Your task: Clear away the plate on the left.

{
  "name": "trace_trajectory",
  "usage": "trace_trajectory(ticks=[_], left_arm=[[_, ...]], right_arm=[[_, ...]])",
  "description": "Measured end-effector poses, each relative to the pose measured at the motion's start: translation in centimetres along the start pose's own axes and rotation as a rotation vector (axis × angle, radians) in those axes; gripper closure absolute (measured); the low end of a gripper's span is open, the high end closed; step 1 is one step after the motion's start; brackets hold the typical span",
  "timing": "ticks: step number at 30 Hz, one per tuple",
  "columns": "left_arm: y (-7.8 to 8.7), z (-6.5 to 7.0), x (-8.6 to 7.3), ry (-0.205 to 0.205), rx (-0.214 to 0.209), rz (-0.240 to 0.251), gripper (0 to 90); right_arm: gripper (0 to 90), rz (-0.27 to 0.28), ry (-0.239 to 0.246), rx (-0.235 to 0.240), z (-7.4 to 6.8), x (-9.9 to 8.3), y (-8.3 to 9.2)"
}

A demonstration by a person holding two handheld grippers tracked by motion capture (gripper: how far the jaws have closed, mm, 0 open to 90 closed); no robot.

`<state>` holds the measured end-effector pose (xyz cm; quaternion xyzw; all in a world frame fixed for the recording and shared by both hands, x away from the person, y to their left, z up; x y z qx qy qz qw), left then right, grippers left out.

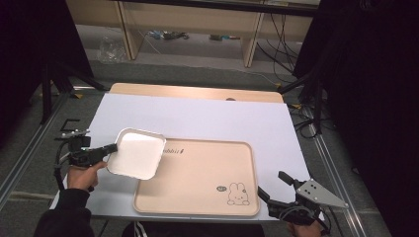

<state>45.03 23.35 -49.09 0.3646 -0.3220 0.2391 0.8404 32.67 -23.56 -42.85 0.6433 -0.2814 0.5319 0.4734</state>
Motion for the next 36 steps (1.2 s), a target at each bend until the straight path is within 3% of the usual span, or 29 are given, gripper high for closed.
trace_trajectory(ticks=[7, 13, 18, 30, 34, 36], left_arm=[[-1.5, 1.9, -0.6, -0.030, -0.027, -0.041, 88.2], [-2.9, 3.9, -1.0, -0.062, -0.080, -0.050, 88.1], [-4.3, 5.8, -1.8, -0.090, -0.126, -0.108, 88.2], [-7.0, 8.4, -3.6, -0.128, -0.161, -0.184, 88.2], [-8.3, 9.8, -5.1, -0.183, -0.180, -0.259, 88.2], [-8.8, 10.2, -5.2, -0.168, -0.187, -0.245, 88.2]], right_arm=[[15.2, -0.013, 0.003, -0.002, 0.0, -0.1, 0.1], [15.2, -0.006, 0.002, 0.000, 0.0, 0.0, 0.0], [15.2, -0.004, 0.002, 0.002, 0.0, 0.0, 0.0], [15.2, -0.008, 0.005, 0.001, 0.0, -0.1, 0.0], [15.2, -0.011, 0.004, -0.002, 0.0, -0.1, 0.0], [15.2, -0.010, 0.006, -0.002, 0.0, -0.1, 0.1]])
Point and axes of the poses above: each handheld gripper's, and its own axes: y roughly backward along the jaws, x roughly out of its top, z roughly to its right, the point moved 9 cm from there along -y, roughly forward along the jaws, and after that the axes turned 11 degrees about -x, right-handed, at the moved point
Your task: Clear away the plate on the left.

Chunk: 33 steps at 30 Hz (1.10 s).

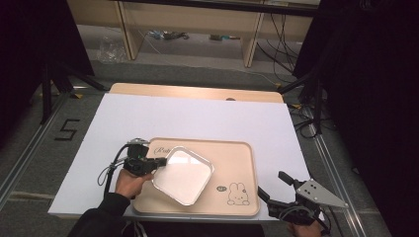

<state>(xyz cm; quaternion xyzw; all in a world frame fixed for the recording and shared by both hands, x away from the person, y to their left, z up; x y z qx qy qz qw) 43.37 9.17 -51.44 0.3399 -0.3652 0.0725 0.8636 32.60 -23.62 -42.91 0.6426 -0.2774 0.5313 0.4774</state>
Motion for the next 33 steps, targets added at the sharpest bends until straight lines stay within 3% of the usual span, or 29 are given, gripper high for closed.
trace_trajectory(ticks=[2, 6, 7, 19, 23, 24, 33], left_arm=[[-0.8, 0.4, -0.4, -0.022, -0.007, -0.042, 88.2], [-1.7, 0.9, -0.3, -0.008, -0.011, -0.028, 88.2], [-1.6, 0.8, -0.5, -0.025, -0.011, -0.057, 88.2], [-3.9, 1.5, -0.5, -0.018, -0.015, -0.066, 88.2], [-4.8, 1.8, -1.0, -0.024, -0.013, -0.092, 88.2], [-5.0, 1.9, -1.0, -0.015, -0.013, -0.079, 88.2], [-5.3, 2.1, -1.4, -0.020, -0.019, -0.093, 87.9]], right_arm=[[15.2, 0.001, 0.000, 0.000, 0.0, 0.0, 0.0], [15.2, 0.001, -0.002, 0.001, 0.0, 0.0, 0.0], [15.2, -0.001, 0.000, 0.000, 0.0, 0.0, 0.0], [15.2, 0.011, 0.007, -0.003, 0.1, 0.1, -0.1], [15.2, 0.005, -0.013, -0.006, 0.0, 0.0, 0.0], [15.2, 0.006, -0.014, -0.004, 0.0, 0.0, 0.0], [15.2, 0.006, -0.015, -0.003, -0.1, 0.0, 0.0]])
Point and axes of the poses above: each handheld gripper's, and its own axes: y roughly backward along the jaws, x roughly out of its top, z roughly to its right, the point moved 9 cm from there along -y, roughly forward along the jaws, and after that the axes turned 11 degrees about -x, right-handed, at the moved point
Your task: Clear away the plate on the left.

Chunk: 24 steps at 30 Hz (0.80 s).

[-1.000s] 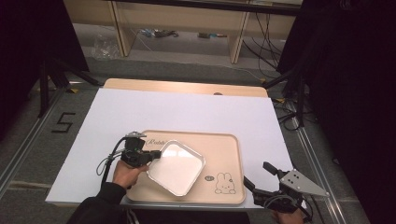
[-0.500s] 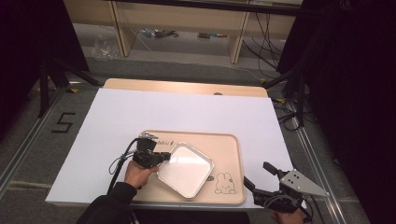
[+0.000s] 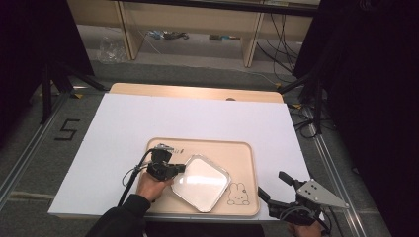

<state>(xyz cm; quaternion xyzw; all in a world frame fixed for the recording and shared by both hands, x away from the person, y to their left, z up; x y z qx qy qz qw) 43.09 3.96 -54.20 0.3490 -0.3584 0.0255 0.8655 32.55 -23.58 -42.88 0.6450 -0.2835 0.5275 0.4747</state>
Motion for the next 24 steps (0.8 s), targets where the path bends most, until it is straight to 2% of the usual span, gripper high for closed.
trace_trajectory(ticks=[6, 8, 9, 10, 15, 19, 21, 22, 23, 24], left_arm=[[0.0, -0.2, -0.8, -0.001, 0.020, -0.036, 86.7], [0.1, -0.3, -1.1, -0.013, 0.028, -0.042, 85.6], [0.4, -0.3, -1.3, -0.024, 0.025, -0.060, 85.2], [0.6, -0.1, -1.5, -0.005, 0.025, -0.061, 84.8], [1.1, -0.2, -2.0, -0.005, 0.026, -0.074, 83.5], [1.6, -0.1, -2.5, 0.000, 0.033, -0.076, 82.7], [1.7, 0.0, -2.6, 0.007, 0.039, -0.073, 82.2], [1.9, 0.1, -2.9, 0.012, 0.034, -0.074, 81.8], [2.0, 0.2, -3.1, 0.015, 0.024, -0.079, 81.4], [2.1, 0.3, -3.3, 0.012, 0.027, -0.086, 80.9]], right_arm=[[15.2, 0.011, 0.015, 0.004, 0.1, 0.1, 0.0], [15.2, 0.000, 0.021, 0.000, 0.2, 0.0, 0.1], [15.2, -0.005, 0.010, 0.002, 0.1, 0.0, 0.1], [15.2, -0.010, 0.002, -0.002, 0.1, -0.1, 0.1], [15.2, -0.002, 0.021, -0.001, 0.2, 0.0, 0.1], [15.2, -0.010, 0.001, -0.003, 0.1, -0.1, 0.1], [15.2, -0.004, 0.018, -0.003, 0.2, 0.0, 0.1], [15.2, 0.009, -0.005, 0.008, 0.0, 0.0, -0.1], [15.2, 0.007, -0.005, 0.008, 0.0, 0.0, -0.1], [15.2, 0.012, 0.013, 0.005, 0.1, 0.1, -0.1]])
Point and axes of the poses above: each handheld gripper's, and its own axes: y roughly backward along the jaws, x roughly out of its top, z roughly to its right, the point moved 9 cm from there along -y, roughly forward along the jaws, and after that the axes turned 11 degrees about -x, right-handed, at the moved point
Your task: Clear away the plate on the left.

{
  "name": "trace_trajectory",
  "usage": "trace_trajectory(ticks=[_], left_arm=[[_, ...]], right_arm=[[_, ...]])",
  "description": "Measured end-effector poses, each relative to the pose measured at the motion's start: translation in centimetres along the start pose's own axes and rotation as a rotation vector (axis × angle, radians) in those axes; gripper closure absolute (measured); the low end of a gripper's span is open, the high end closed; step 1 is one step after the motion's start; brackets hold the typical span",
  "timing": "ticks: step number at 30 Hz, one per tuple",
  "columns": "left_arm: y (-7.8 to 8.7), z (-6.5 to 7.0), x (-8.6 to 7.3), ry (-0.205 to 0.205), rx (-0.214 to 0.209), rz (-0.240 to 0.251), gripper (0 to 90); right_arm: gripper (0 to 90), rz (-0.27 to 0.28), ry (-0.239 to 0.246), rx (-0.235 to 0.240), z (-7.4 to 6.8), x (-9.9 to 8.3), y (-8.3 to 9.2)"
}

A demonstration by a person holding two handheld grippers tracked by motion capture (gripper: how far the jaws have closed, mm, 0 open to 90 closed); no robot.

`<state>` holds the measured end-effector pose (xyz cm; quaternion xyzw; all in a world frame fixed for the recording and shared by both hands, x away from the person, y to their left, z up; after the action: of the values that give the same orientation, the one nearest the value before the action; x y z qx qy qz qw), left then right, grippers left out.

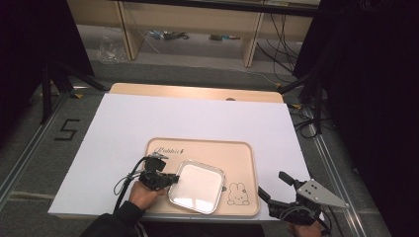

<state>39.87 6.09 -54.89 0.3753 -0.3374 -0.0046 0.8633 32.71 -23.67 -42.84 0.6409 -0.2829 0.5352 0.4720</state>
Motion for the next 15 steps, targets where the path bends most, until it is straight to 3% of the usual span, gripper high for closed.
trace_trajectory(ticks=[1, 2, 7, 8, 12, 15], left_arm=[[0.0, 0.0, 0.0, 0.000, 0.000, 0.000, 80.4], [0.1, 0.2, -0.3, -0.003, -0.002, -0.001, 79.9], [0.4, 0.6, -0.8, 0.003, -0.020, -0.010, 78.2], [0.5, 0.8, -1.1, 0.004, -0.024, -0.019, 77.7], [0.6, 1.1, -1.4, 0.017, -0.029, -0.021, 76.9], [0.7, 1.3, -1.6, 0.033, -0.028, -0.014, 75.6]], right_arm=[[15.2, -0.021, -0.011, -0.008, 0.0, -0.1, 0.2], [15.2, -0.012, 0.010, -0.007, 0.1, -0.1, 0.1], [15.2, -0.015, 0.008, -0.009, 0.1, -0.1, 0.1], [15.2, -0.023, -0.014, -0.007, -0.1, -0.2, 0.2], [15.2, -0.011, -0.022, 0.000, -0.1, -0.1, 0.1], [15.2, -0.012, 0.002, -0.003, 0.0, -0.1, 0.1]])
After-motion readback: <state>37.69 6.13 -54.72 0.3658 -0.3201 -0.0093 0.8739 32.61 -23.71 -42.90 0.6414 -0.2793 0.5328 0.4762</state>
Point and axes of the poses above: each handheld gripper's, and its own axes: y roughly backward along the jaws, x roughly out of its top, z roughly to its right, the point moved 9 cm from there along -y, roughly forward along the jaws, and after that the axes turned 11 degrees about -x, right-handed, at the moved point
